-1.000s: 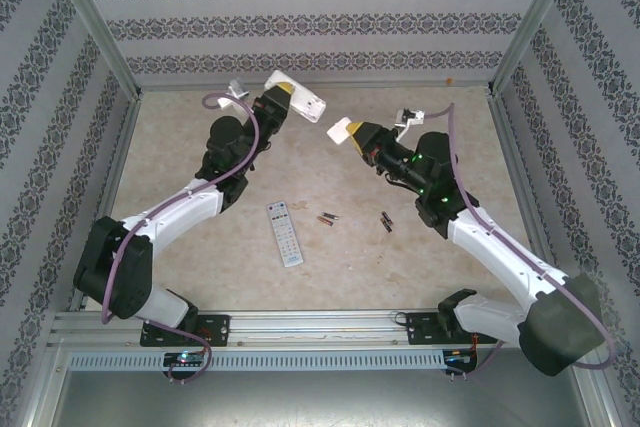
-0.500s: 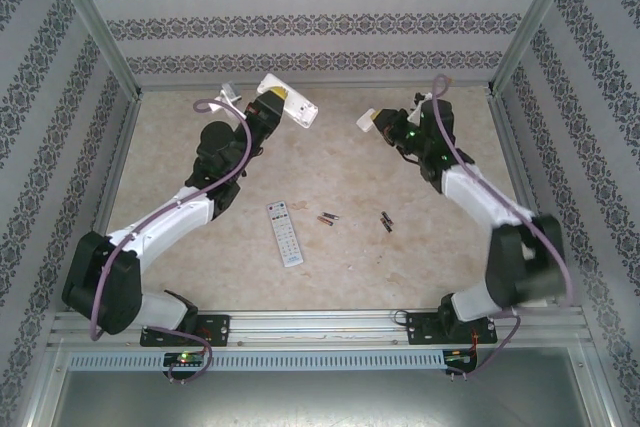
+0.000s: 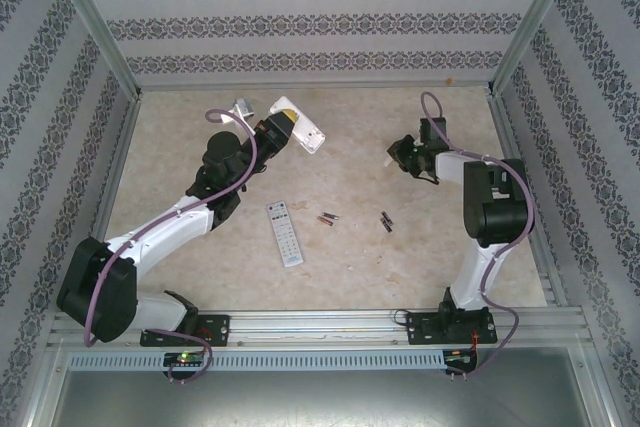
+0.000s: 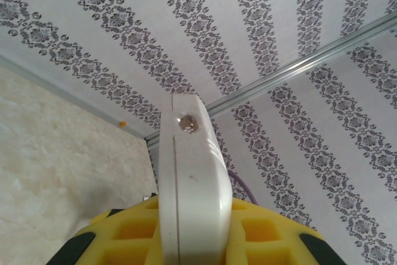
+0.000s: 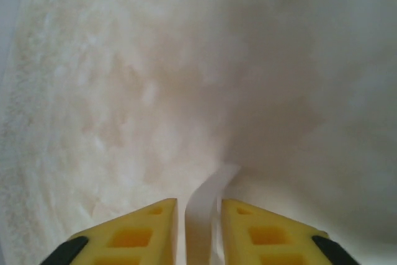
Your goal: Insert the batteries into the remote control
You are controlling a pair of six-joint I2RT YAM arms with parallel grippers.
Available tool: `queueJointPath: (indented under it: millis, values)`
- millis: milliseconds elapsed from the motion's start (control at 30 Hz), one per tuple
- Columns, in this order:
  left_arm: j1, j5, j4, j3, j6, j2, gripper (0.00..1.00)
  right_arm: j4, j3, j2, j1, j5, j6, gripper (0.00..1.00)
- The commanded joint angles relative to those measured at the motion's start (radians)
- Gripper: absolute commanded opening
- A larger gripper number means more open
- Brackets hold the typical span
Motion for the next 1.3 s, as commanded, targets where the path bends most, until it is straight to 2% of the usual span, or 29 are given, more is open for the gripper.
queueJointPath:
  millis: [0, 67, 200, 267, 367, 500, 633, 800, 867, 967, 1100, 1133, 1200, 1233, 1267]
  values:
    - [-0.008, 0.007, 0.022, 0.005, 0.02, -0.002, 0.09, -0.081, -0.03, -0.112, -0.047, 0.034, -0.015, 0.41]
    - [-0.008, 0.015, 0.027, 0.015, 0.018, 0.007, 0.1, -0.114, -0.033, -0.209, -0.066, 0.022, -0.051, 0.53]
    - [-0.009, 0.028, 0.02, 0.033, 0.022, 0.017, 0.1, -0.035, -0.066, -0.441, -0.015, -0.045, -0.247, 0.61]
    - [-0.011, 0.031, 0.016, 0.042, 0.025, 0.022, 0.1, -0.021, -0.079, -0.558, 0.069, 0.01, -0.394, 0.7]
    - [-0.012, 0.04, 0.019, 0.05, 0.024, 0.033, 0.1, 0.017, -0.094, -0.685, 0.227, -0.008, -0.637, 0.88]
    - [-0.018, 0.072, 0.028, 0.069, 0.016, 0.048, 0.1, -0.003, -0.071, -0.726, 0.445, -0.012, -0.951, 0.95]
    - [-0.03, 0.101, 0.031, 0.084, 0.011, 0.053, 0.1, -0.035, -0.01, -0.657, 0.532, 0.024, -1.094, 0.96]
    - [-0.046, 0.104, 0.028, 0.079, 0.007, 0.04, 0.1, -0.059, 0.081, -0.555, 0.536, 0.005, -1.108, 0.93]
    - [-0.051, 0.106, 0.025, 0.078, 0.006, 0.039, 0.1, -0.066, 0.114, -0.527, 0.538, -0.023, -1.109, 0.85]
    - [-0.054, 0.109, 0.03, 0.076, -0.002, 0.038, 0.1, -0.079, 0.146, -0.5, 0.539, -0.051, -1.108, 0.62]
    - [-0.053, 0.111, 0.037, 0.072, 0.0, 0.035, 0.11, -0.087, 0.155, -0.493, 0.532, -0.085, -1.127, 0.49]
    - [-0.053, 0.112, 0.037, 0.068, 0.016, 0.03, 0.18, -0.098, 0.157, -0.492, 0.528, -0.088, -1.14, 0.47]
    - [-0.045, 0.111, 0.02, 0.056, 0.105, 0.002, 0.48, -0.124, 0.158, -0.487, 0.505, -0.092, -1.189, 0.45]
    - [-0.037, 0.096, -0.027, 0.048, 0.193, -0.027, 0.64, -0.141, 0.155, -0.481, 0.486, -0.105, -1.232, 0.45]
    - [-0.035, 0.055, -0.122, 0.044, 0.301, -0.069, 0.74, -0.161, 0.149, -0.466, 0.461, -0.116, -1.307, 0.44]
